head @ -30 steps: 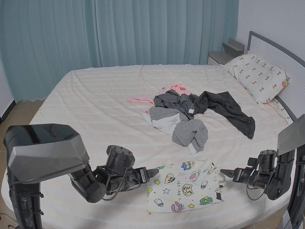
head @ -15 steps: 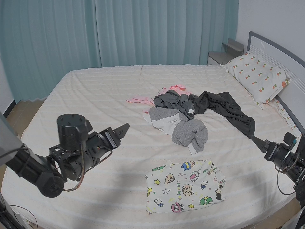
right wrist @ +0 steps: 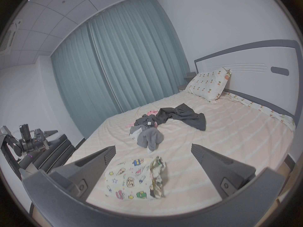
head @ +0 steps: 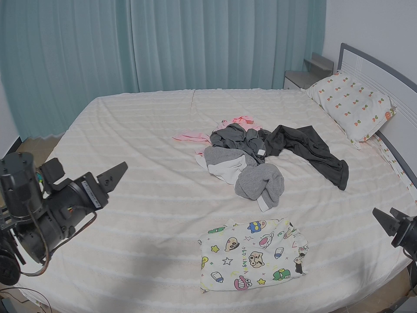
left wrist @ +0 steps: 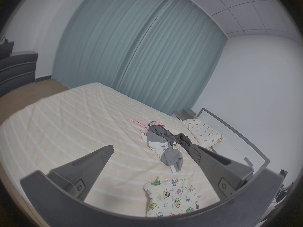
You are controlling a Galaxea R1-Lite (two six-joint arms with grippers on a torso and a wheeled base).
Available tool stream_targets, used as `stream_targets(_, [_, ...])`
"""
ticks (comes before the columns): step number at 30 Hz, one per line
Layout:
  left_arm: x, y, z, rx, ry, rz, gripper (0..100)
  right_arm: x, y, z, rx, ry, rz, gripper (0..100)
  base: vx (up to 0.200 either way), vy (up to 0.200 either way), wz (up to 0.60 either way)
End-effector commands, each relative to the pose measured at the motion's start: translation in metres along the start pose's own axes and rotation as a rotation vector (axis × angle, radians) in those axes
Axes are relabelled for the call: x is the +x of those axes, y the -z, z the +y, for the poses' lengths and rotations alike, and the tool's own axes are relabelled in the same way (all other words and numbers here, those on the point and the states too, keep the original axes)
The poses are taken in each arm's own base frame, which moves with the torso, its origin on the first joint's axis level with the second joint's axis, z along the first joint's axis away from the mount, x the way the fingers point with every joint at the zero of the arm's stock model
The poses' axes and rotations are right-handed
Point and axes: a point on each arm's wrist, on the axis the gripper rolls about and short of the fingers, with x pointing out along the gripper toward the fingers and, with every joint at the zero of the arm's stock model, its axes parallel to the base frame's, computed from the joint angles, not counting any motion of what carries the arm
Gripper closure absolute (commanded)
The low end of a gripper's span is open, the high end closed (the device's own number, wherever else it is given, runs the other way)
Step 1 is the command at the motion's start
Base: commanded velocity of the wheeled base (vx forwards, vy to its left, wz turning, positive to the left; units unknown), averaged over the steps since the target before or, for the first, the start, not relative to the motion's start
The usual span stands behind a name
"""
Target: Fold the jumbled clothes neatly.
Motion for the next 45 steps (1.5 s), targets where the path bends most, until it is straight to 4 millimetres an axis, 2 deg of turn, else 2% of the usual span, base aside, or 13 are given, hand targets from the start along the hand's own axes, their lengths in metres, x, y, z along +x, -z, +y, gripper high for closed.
stream_targets(1, [-0.114,-0.033,0.033,0.084,-0.129,-0.237,0,-0.106,0.017,0.010,-0.223,0.042,-0.206,0,0.000,0.000,0.00])
stream_targets(4, [-0.117,-0.031,0.038,0.121,-0.191,-0.248,0,-0.108,0.026,0.009,-0.290,0.143,-0.231,0,0.000,0.000,0.00])
stream_targets(8, [-0.124,-0.025,0.048,0.147,-0.269,-0.225,0,-0.103,0.043,0.004,-0.327,0.177,-0.222,0,0.000,0.000,0.00])
stream_targets(10, [-0.128,-0.024,0.050,0.153,-0.277,-0.219,0,-0.102,0.045,0.003,-0.328,0.178,-0.215,0,0.000,0.000,0.00])
stream_targets(13, [-0.148,-0.013,0.062,0.209,-0.308,-0.174,0,-0.095,0.053,0.000,-0.331,0.171,-0.198,0,0.000,0.000,0.00])
stream_targets(18, [-0.163,-0.002,0.073,0.247,-0.355,-0.166,0,-0.086,0.065,-0.006,-0.391,0.170,-0.168,0,0.000,0.000,0.00])
stream_targets(21, [-0.176,0.007,0.080,0.299,-0.403,-0.199,0,-0.075,0.079,-0.011,-0.434,0.130,-0.168,0,0.000,0.000,0.00])
stream_targets(24, [-0.181,0.008,0.081,0.335,-0.456,-0.224,0,-0.075,0.080,-0.009,-0.443,0.041,-0.157,0,0.000,0.000,0.00])
stream_targets(31, [-0.187,0.017,0.083,0.396,-0.598,-0.249,0,-0.070,0.078,-0.009,-0.444,-0.041,-0.065,0,0.000,0.000,0.00])
stream_targets(34, [-0.188,0.033,0.090,0.408,-0.659,-0.243,0,-0.070,0.078,-0.009,-0.437,-0.086,-0.066,0,0.000,0.000,0.00])
stream_targets(41, [-0.191,0.068,0.105,0.443,-0.586,-0.253,0,-0.081,0.083,-0.009,-0.425,-0.108,-0.203,0,0.000,0.000,0.00])
stream_targets(44, [-0.186,0.084,0.110,0.451,-0.555,-0.229,0,-0.083,0.084,-0.010,-0.409,-0.128,-0.236,0,0.000,0.000,0.00])
stream_targets(45, [-0.184,0.094,0.113,0.466,-0.508,-0.225,0,-0.083,0.084,-0.010,-0.400,-0.122,-0.233,0,0.000,0.000,0.00])
